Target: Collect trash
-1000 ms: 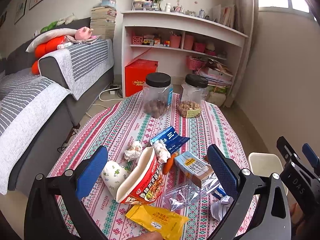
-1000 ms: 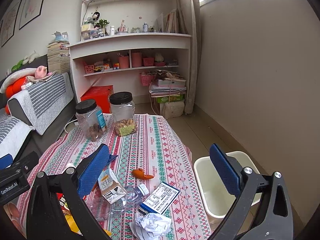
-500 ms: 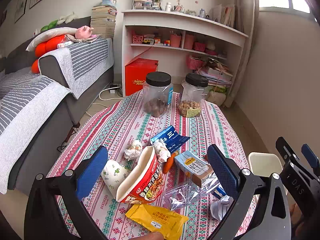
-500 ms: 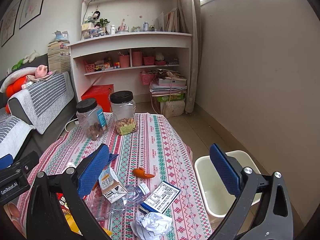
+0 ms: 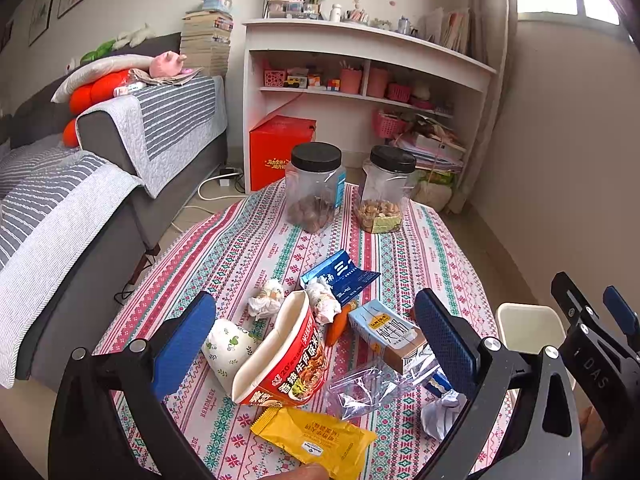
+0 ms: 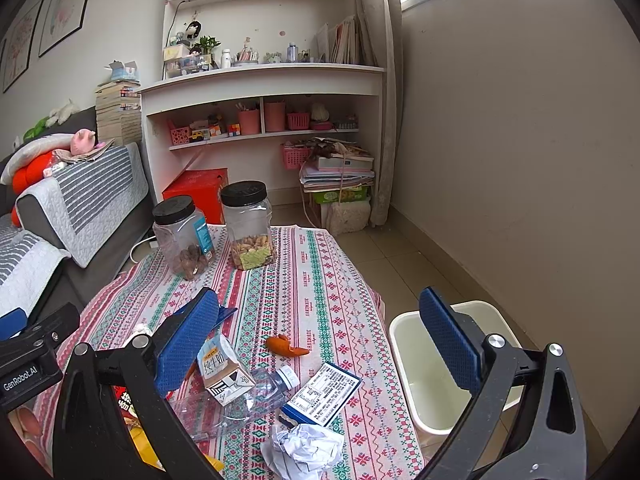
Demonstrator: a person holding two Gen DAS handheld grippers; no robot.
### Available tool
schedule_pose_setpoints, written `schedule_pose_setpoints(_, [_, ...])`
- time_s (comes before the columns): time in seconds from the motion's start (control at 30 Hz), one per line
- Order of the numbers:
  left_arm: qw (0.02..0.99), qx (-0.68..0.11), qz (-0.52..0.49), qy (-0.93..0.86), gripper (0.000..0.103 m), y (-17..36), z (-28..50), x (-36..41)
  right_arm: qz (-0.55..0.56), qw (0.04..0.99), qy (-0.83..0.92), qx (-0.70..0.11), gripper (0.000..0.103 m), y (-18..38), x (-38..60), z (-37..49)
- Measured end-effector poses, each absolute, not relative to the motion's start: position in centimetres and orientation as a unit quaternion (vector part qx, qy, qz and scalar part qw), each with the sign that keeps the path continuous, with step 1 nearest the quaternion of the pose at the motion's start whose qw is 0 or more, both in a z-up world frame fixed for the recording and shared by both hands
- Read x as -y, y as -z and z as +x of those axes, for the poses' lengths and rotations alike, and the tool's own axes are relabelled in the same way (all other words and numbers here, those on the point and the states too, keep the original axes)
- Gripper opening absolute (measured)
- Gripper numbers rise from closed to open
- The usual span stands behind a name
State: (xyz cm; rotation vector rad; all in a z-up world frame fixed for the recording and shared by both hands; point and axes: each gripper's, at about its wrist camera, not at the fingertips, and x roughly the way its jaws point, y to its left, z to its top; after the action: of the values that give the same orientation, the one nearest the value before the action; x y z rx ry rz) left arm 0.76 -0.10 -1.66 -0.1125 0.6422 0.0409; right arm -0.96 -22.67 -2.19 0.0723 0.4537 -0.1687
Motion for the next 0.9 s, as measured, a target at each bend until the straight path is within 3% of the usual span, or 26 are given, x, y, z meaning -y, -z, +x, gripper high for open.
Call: schedule_pose_setpoints(0.9, [0.944,-0.324,-0.056,-0.024,0.097,2.09,0.93,-0.01,0.034,0.970,0.082,-0.227,0.096,2.43,22.41,-0.97])
